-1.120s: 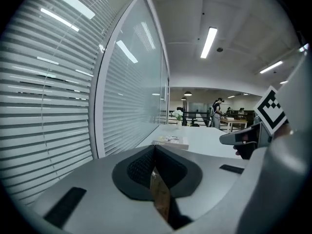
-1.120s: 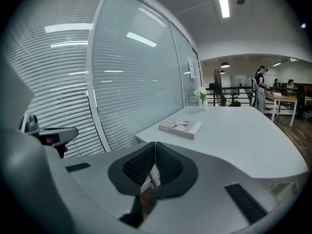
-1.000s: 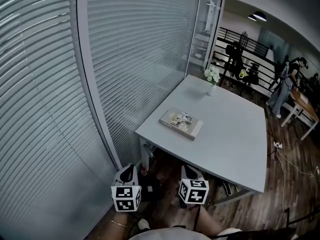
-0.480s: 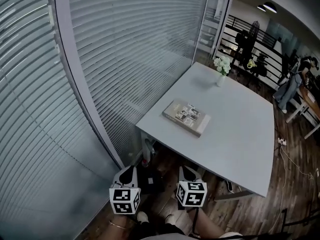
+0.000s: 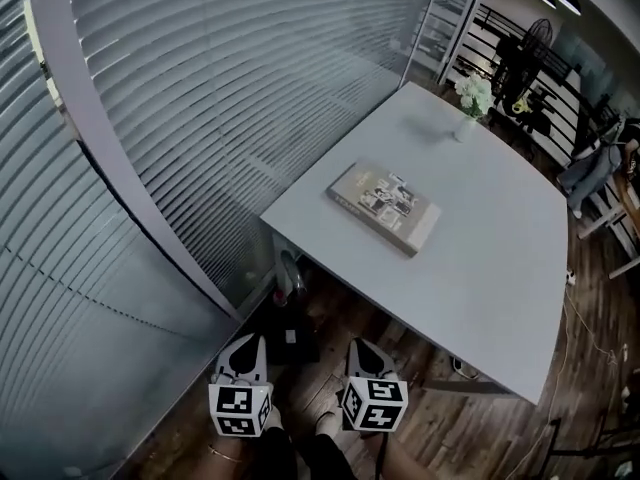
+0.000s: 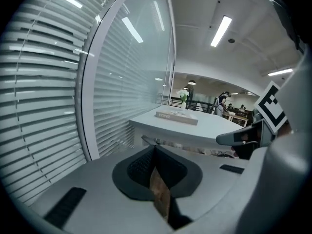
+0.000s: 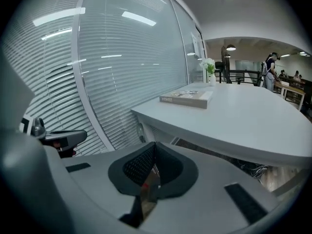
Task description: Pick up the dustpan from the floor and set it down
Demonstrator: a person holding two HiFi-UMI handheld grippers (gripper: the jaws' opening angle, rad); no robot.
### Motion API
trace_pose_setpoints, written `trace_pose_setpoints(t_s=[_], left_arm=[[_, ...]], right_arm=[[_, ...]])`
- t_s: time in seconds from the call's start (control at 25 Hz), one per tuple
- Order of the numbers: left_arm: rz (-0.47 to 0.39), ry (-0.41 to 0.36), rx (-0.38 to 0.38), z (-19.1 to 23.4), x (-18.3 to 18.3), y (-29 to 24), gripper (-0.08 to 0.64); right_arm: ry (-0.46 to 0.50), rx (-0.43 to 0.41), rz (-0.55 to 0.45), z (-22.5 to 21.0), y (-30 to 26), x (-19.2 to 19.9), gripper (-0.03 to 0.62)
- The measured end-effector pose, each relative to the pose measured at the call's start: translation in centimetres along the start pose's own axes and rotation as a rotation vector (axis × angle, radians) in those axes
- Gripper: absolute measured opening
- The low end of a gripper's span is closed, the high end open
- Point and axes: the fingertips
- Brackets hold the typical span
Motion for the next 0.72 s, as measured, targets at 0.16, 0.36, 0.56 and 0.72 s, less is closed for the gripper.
trace_pose_setpoints(t_s=[0.16, 0.36, 0.56, 0.72], left_arm=[[0.019, -0.02, 0.016, -0.1, 4.7, -2.1, 0.018], [0.066, -0.003, 0.004, 0.9, 11.2, -5.6, 0.018], [0.109, 0.021, 0.005, 0.9, 16.1, -7.7, 0.018], [0.125, 0.014, 0.026, 0.4, 17.7, -8.5, 0.018]], right_arm=[[-0.029, 0.017, 0.04, -1.3, -2.7, 4.8, 0.032], [-0.053, 0.031, 0.085, -2.3, -6.8, 9.8, 0.032], [-0.024, 0.045, 0.097, -2.8, -9.2, 12.5, 0.032], [-0.028, 0.053, 0.108, -3.3, -10.4, 13.6, 0.032]])
Point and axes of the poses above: the fingertips, and each gripper's own axes: y backward along the fingers, z to its left, x out of its underside, and after that the axes turned 3 degrees about -y, right-handed
